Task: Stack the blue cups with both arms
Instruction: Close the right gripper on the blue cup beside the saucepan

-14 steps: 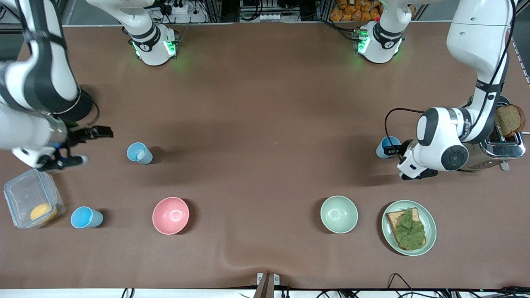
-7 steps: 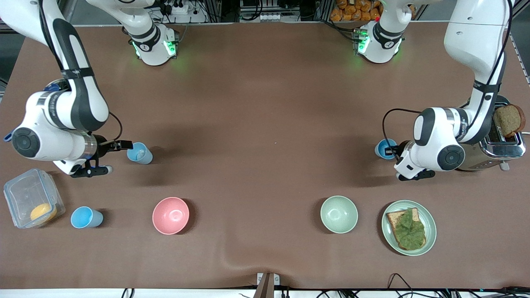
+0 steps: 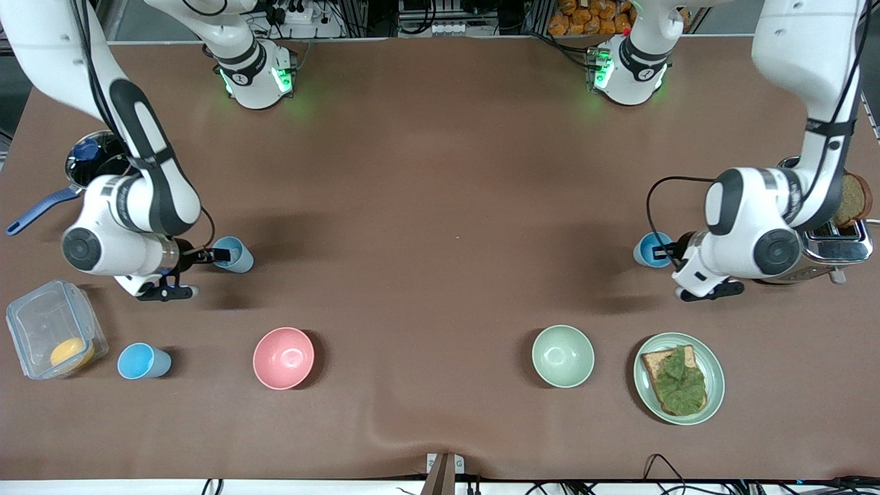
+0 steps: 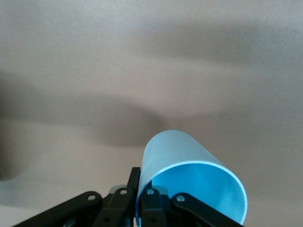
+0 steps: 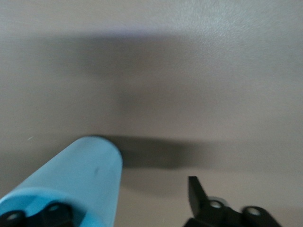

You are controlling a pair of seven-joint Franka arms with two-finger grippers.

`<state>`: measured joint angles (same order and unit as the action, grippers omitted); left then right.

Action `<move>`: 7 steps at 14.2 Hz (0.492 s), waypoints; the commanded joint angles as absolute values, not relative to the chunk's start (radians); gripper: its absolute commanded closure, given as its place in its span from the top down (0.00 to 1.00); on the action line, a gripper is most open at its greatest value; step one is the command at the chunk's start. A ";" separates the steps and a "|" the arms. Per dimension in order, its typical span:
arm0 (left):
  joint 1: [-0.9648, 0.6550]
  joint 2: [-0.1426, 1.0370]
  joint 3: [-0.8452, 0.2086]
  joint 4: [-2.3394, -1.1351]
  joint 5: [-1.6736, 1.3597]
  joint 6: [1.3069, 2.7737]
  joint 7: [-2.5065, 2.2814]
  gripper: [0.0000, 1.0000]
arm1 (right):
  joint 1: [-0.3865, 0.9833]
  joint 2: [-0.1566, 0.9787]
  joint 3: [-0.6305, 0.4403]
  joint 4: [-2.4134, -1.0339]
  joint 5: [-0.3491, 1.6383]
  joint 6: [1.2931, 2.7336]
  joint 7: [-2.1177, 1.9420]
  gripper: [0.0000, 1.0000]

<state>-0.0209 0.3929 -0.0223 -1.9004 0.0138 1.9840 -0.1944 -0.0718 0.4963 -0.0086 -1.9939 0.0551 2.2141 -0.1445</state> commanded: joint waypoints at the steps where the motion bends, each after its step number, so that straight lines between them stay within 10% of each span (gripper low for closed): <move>1: -0.005 0.339 -0.026 -1.905 -0.001 1.962 -0.198 0.00 | -0.089 0.495 0.006 -1.982 0.066 2.201 -0.147 0.08; 7: -0.006 0.319 -0.026 -1.894 -0.038 1.962 -0.245 0.00 | -0.077 0.480 0.009 -1.916 0.066 2.068 -0.140 0.00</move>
<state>-0.0077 0.3360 -0.0234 -1.8960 -0.0205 1.9780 -0.2223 -0.0716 0.4979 -0.0008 -1.9510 0.0574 2.1399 -0.1443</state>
